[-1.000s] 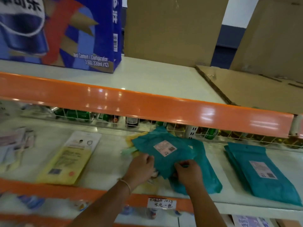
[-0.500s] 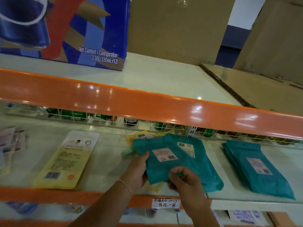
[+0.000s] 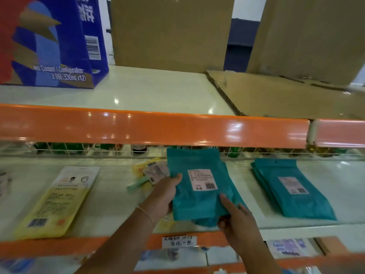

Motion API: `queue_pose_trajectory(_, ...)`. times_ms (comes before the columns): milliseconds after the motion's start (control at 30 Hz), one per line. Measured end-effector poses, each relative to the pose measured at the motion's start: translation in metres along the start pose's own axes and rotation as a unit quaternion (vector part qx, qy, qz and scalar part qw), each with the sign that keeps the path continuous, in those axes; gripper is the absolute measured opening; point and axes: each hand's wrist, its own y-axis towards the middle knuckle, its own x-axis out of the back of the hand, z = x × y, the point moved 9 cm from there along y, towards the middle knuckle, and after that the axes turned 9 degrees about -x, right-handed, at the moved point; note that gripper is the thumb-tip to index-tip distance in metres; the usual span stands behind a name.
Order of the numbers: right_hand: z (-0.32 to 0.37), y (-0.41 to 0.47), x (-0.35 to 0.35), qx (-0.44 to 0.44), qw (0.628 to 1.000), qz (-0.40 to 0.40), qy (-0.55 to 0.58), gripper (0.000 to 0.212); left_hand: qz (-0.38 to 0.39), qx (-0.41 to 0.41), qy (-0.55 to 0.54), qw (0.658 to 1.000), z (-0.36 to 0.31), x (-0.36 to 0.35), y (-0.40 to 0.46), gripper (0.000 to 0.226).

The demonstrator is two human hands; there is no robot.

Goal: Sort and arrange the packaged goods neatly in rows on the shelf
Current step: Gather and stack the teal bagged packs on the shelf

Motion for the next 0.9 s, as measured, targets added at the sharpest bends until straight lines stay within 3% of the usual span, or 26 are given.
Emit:
queue_pose_trajectory(167,0.033,0.008,0.041,0.059,0.994,-0.045,-0.086,0.016,0.010,-0.035,0.113,0.993,0.012,-0.031,0.010,0.037)
queue_pose_trajectory(333,0.051,0.013,0.078,0.087,0.994,-0.065,-0.020,0.007,-0.029,-0.134,0.290,0.947,0.008,-0.071,0.009,0.046)
queue_pose_trajectory(467,0.057,0.017,0.093,0.084,0.993,-0.019,0.078,0.016,-0.041,-0.163,0.243,0.955,0.015,-0.114,0.012,0.038)
queue_pose_trajectory(567,0.058,0.022,0.105,0.047,0.994,-0.005,0.099,0.019,-0.050,-0.150,0.285,0.945,0.027,-0.142,0.017,0.044)
queue_pose_trajectory(733,0.095,0.026,0.159,0.059,0.989,-0.082,0.110,0.008,0.004,-0.148,0.328,0.933,0.043,-0.195,0.018,0.042)
queue_pose_trajectory(900,0.138,0.041,0.216,0.087,0.981,-0.151,0.088,0.012,0.088,-0.113,0.321,0.936,0.056,-0.234,0.020,0.040)
